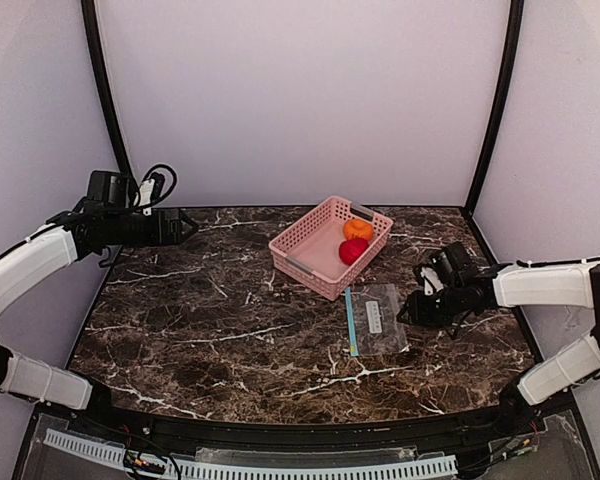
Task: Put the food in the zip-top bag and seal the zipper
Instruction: Move the zipper food storage bag to the center of the board, then pick up the zipper food storage bag from the center of the board, then pass from the right arm to the left, then pass from the left arm to the right
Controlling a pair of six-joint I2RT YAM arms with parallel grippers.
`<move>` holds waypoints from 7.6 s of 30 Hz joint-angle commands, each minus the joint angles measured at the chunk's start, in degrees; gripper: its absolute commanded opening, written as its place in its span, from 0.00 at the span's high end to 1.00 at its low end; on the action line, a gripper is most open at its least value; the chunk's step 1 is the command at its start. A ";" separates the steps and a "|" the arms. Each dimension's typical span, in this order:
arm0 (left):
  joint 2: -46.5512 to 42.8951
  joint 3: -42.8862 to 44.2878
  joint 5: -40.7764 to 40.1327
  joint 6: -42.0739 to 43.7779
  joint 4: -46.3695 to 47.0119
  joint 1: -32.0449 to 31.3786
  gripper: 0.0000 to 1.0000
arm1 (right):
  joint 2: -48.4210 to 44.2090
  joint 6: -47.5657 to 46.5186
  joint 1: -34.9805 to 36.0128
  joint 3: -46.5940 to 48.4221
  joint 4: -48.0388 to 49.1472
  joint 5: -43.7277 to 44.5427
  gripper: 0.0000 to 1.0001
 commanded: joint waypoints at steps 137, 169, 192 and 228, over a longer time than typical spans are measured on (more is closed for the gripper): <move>-10.07 -17.93 6.96 -7.31 16.07 -14.26 0.00 | 7.20 4.96 38.47 21.58 -11.79 -0.89 0.93; -1.53 -6.05 5.46 41.20 4.88 -44.70 0.11 | 4.63 -16.78 32.17 30.72 -24.87 -34.14 0.93; 0.66 -6.34 6.54 40.63 2.96 -45.27 0.99 | 5.35 -18.48 31.56 33.27 -26.21 -31.47 0.91; 3.29 -5.01 25.85 20.73 0.42 -31.09 0.99 | -15.53 -10.14 27.90 4.01 20.00 -18.22 0.43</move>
